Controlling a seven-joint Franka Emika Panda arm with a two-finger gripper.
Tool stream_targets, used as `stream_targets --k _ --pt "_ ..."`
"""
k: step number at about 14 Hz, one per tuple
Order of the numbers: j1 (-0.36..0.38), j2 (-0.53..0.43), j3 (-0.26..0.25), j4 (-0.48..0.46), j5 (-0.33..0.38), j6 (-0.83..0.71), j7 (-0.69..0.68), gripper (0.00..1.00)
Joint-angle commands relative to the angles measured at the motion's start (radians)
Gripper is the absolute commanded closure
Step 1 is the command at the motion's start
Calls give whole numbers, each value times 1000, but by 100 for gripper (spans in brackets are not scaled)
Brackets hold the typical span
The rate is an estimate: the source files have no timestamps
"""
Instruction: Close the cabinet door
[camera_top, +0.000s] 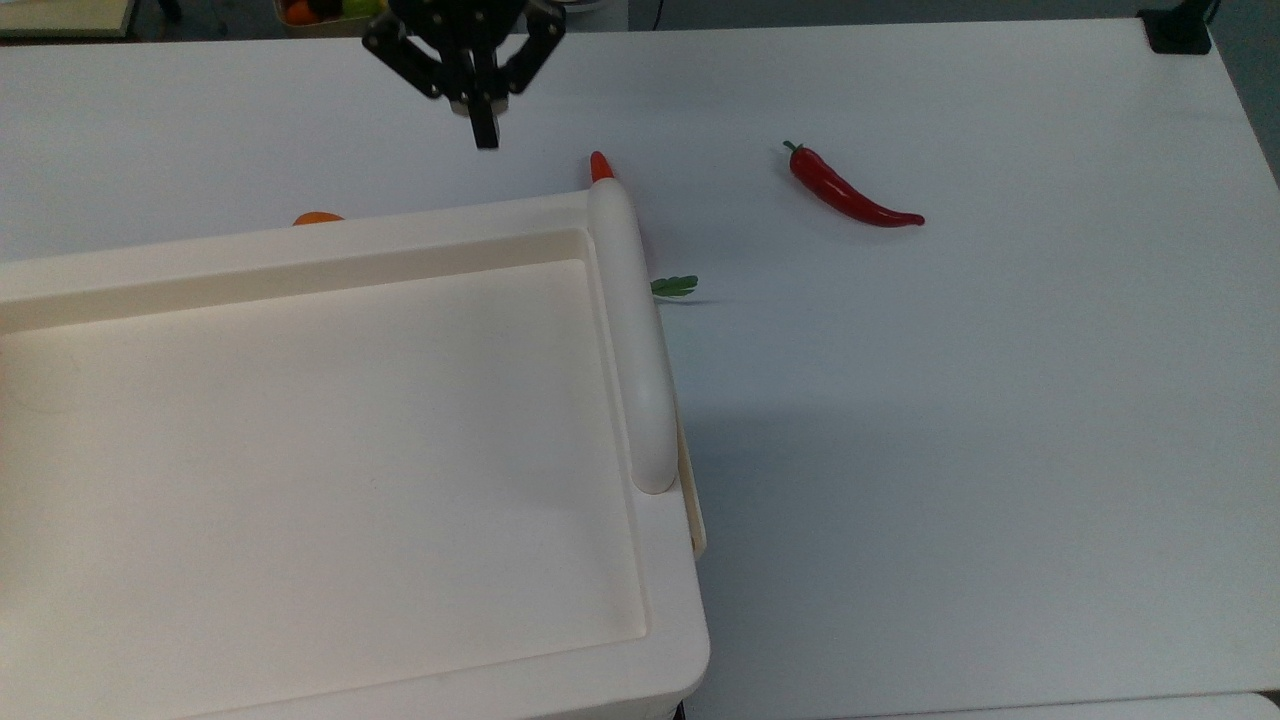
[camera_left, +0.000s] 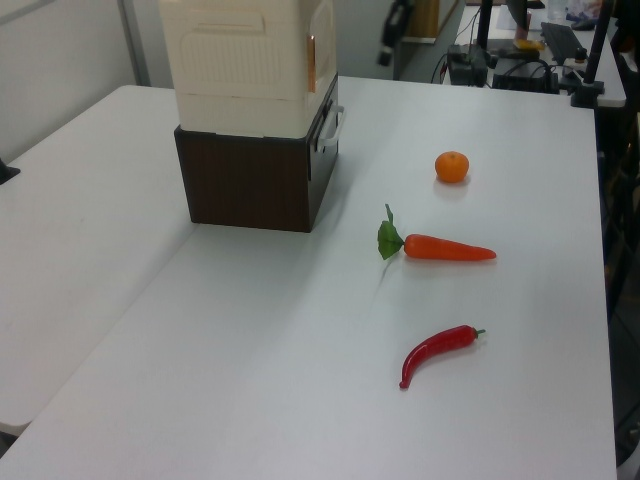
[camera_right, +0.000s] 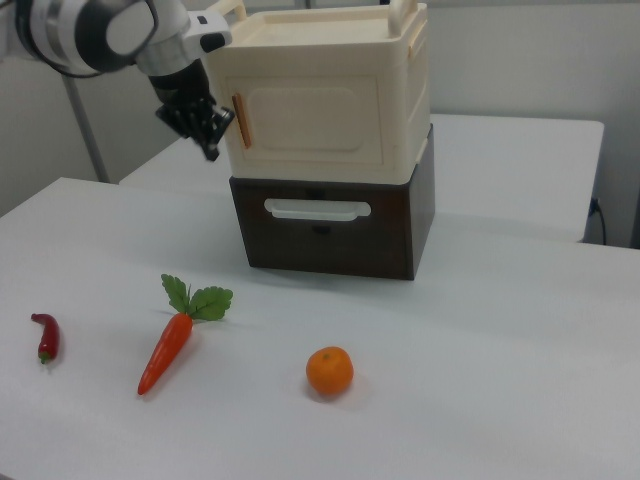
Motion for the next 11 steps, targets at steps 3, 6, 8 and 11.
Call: stream_targets --k 3,6,8,11 --pt "-64 -152 5 -177 13 -184 212 70" --pt "-90 -157 5 -175 -4 -294 203 0" --pt "-102 -156 4 -171 -4 -310 200 0" --pt "-96 -153 4 -154 -34 -336 182 0"
